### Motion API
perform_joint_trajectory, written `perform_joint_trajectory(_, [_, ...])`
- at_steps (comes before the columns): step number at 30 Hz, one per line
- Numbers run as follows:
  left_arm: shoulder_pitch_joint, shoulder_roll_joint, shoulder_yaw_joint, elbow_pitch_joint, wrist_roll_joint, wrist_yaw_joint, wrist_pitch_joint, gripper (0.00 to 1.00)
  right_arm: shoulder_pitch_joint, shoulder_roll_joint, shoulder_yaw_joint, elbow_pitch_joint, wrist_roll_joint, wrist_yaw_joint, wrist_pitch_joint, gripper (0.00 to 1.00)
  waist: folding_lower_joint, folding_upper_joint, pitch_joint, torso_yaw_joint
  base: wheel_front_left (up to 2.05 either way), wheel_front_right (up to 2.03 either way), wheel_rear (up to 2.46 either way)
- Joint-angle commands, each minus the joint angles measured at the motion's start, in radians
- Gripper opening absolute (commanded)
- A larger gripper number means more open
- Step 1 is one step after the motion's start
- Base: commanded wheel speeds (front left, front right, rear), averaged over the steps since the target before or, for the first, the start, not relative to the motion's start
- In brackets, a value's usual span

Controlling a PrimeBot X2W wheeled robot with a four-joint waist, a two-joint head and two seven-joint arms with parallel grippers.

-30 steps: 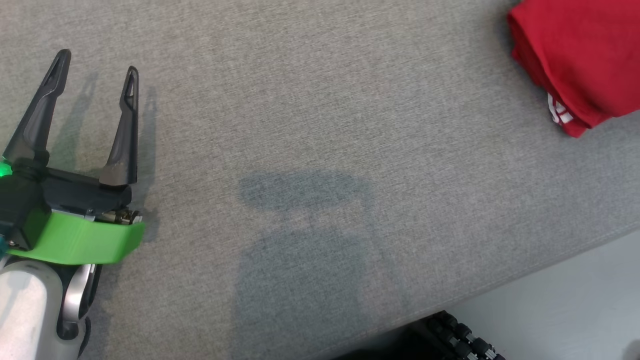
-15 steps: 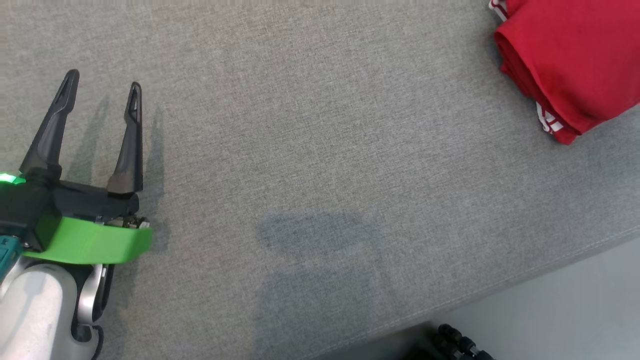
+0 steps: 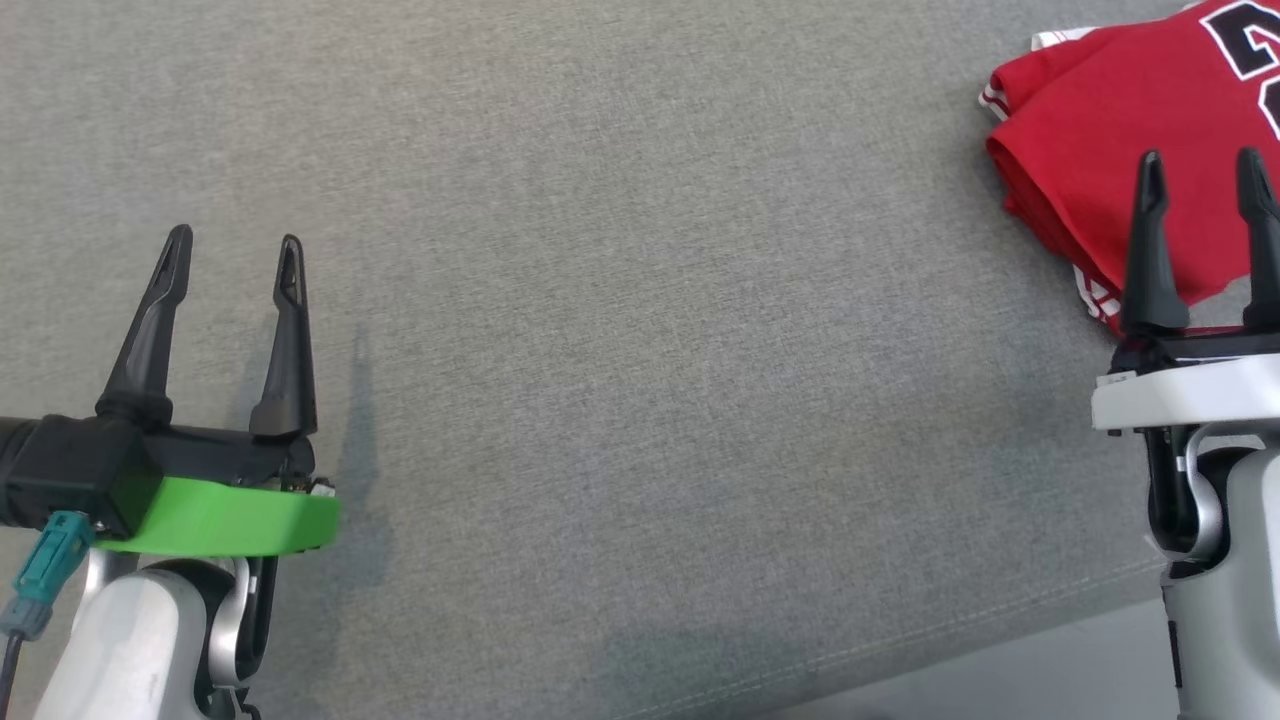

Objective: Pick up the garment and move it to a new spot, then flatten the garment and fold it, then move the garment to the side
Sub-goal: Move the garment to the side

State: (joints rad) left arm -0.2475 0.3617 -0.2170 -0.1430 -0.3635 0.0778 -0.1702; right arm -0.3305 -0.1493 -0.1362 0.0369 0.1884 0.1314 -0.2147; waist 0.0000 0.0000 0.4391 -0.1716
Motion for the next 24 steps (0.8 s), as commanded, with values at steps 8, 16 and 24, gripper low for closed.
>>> perform_joint_trajectory(8, [0.045,-0.027,0.015,0.044,-0.025,0.023,-0.037,1.0,0.043,0.025,0.071,-0.052,-0.024,-0.002,0.048,1.0,0.0,0.0,-0.114,0.138,0.0,0.0,0.0])
perform_joint_trajectory(16, [0.095,-0.033,0.022,0.08,-0.047,0.023,-0.057,1.0,0.09,0.028,0.104,-0.046,-0.035,-0.002,0.071,1.0,0.0,0.0,-0.193,0.188,0.0,0.0,0.0])
perform_joint_trajectory(24, [0.151,-0.023,0.006,0.101,-0.048,0.025,-0.045,1.0,0.186,0.029,0.104,-0.054,-0.022,-0.002,0.088,1.0,0.0,0.0,-0.278,0.19,0.0,0.0,0.0])
